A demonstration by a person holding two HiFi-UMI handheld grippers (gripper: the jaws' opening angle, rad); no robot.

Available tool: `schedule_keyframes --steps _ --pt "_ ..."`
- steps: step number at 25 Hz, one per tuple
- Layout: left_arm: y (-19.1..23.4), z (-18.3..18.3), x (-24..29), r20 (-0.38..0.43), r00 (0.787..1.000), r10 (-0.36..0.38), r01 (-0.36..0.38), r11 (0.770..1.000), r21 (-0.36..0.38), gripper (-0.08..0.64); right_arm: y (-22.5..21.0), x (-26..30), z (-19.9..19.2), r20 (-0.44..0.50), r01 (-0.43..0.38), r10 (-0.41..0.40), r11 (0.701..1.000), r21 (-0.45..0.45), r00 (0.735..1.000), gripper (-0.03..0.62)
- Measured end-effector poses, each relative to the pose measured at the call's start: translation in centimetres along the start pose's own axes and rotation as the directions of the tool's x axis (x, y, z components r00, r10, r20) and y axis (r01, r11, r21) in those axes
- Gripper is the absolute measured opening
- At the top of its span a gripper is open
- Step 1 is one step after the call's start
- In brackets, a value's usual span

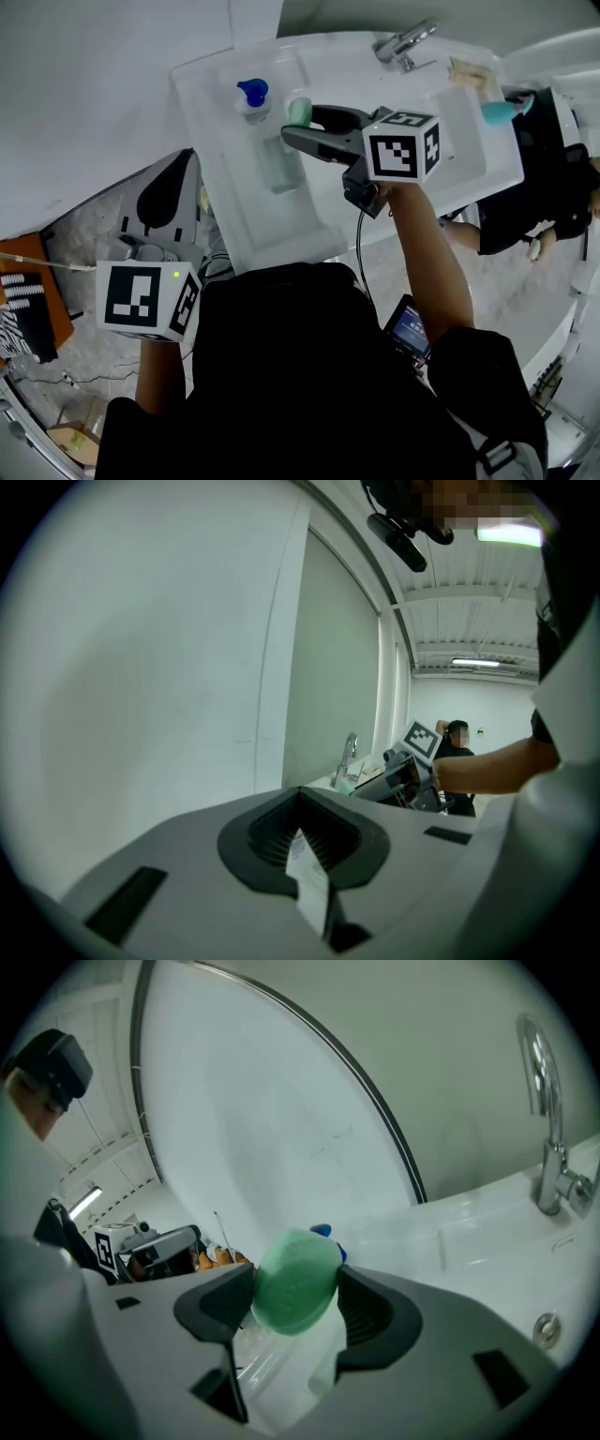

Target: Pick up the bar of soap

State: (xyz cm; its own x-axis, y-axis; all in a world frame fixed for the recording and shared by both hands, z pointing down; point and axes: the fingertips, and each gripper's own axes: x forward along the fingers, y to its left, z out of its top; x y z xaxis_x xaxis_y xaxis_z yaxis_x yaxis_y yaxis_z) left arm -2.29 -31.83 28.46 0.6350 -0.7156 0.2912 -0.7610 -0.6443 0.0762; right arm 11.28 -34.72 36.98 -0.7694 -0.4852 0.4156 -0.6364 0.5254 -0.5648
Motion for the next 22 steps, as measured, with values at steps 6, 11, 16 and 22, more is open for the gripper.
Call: schedule_keyframes --steps 6,11,16,22 --pt "-1.4 0.7 -0.1 0.015 1.000 -0.026 0.026 1.000 0.016 0.008 3.2 -3.2 3.9 0.116 0.014 -0.003 0.996 -0.091 0.993 0.290" --pt "-1.7 1.1 -0.3 0.026 0.999 -0.039 0.038 0.999 0.024 0.008 6.0 -5.7 6.5 0.230 0.022 0.013 0.989 -0.145 0.973 0.285" --pt "-2.0 1.3 -0.6 0.030 0.998 -0.053 0.053 0.998 0.026 0.008 7.7 -8.4 8.1 0.317 0.081 -0.019 0.980 -0.184 0.948 0.278" --pt "-3.3 2.1 -1.0 0.048 0.996 -0.075 0.073 0.996 0.047 0.008 8.6 -12.5 8.5 0.410 0.147 -0.061 0.972 -0.181 0.910 0.273"
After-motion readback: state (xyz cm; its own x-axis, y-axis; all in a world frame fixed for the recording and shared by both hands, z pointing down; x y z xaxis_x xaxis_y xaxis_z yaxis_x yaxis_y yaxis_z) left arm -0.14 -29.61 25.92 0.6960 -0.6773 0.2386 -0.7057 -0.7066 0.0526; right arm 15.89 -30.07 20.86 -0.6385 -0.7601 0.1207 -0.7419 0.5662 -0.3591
